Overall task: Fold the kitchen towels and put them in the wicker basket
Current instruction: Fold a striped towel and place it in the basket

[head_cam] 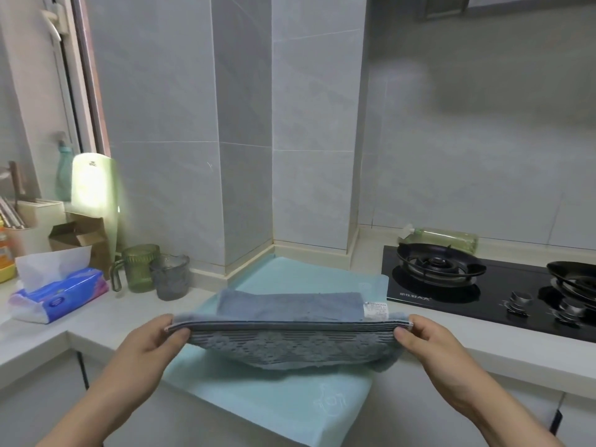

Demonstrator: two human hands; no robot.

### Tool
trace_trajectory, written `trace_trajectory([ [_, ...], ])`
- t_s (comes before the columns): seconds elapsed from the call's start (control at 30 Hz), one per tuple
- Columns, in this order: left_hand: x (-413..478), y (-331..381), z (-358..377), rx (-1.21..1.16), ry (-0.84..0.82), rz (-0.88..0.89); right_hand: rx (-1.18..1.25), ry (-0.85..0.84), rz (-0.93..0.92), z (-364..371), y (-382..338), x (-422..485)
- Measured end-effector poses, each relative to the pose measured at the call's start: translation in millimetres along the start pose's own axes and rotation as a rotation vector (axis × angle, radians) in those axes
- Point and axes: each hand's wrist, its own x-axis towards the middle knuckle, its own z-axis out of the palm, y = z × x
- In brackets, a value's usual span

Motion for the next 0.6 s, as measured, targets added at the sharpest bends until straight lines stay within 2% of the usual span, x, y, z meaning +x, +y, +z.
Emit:
trace_trajectory([
  [0.07,2.5,0.6,5.7,-0.067,-0.011,-0.016,-0.006,-0.021,-0.017,1.6,-0.7,1.0],
  [0.17,7.2,-2.0,14.2,-0.034,0.0,0.01,0.019,-0.011,0.017,3.4,-0.3,3.2],
  [0.37,18.9,-11.0,30.9,-0.019,0.026,-0.046,-0.236,0.056,0.038,7.5,1.2,16.2],
  [0.6,62.2,-40.0,49.7,-0.004,-0.053,-0.329,-0.492,0.071,0.101,14.7,19.0,66.9],
])
